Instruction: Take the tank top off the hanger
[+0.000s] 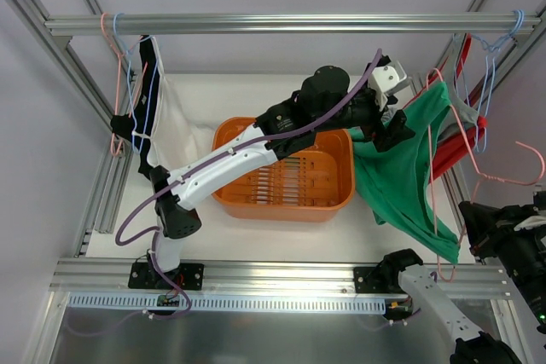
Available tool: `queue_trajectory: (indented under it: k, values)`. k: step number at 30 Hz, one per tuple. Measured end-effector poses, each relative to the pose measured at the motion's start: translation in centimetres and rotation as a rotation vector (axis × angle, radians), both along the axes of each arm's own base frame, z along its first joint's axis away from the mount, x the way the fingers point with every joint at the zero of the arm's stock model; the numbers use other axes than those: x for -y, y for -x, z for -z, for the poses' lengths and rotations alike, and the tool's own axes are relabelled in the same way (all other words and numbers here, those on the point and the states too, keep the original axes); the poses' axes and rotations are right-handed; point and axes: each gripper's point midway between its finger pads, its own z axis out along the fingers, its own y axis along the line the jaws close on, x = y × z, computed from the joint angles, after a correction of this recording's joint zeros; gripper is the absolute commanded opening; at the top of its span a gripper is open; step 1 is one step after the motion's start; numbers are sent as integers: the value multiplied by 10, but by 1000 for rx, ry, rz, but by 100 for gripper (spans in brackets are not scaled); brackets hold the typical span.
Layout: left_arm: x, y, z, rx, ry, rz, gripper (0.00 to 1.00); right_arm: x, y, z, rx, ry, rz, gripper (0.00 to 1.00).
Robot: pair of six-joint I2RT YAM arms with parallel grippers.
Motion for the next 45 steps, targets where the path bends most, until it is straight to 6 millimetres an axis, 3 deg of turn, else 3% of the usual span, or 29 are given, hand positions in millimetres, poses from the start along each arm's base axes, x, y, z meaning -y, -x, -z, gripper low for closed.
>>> queue_trajectory:
  k: [5, 8, 9, 12, 17, 25, 32, 39, 42, 45]
  values:
    - [11, -8, -2, 28, 35, -7, 81, -5, -5, 0, -18, -1, -16, 0]
    - [17, -10, -12, 49, 79, -7, 69, -8, -6, 1, -24, -4, -28, 0]
    - [18, -11, -15, 55, 92, -9, 60, -8, -6, 1, -25, -5, -33, 0]
    - [22, -14, -25, 73, 129, -13, 48, -10, -6, 1, -28, -7, -43, 0]
    - [27, -20, -26, 79, 145, -31, 0, -12, -6, 3, -35, -7, -50, 0]
    - [23, -37, -23, 68, 144, -130, 0, -15, -18, 22, -103, 12, -48, 0]
    - [1, -86, -21, -31, 187, -391, 0, -20, -21, 74, -229, 25, -56, 0]
    - [-14, -133, -4, -144, 221, -476, 0, -17, 8, 67, -108, -34, -84, 0]
    - [-5, -132, 9, -166, 201, -420, 0, -16, 19, 61, -57, -56, -91, 0]
    - [12, -117, 21, -183, 175, -327, 0, -11, 25, 61, -31, -74, -72, 0]
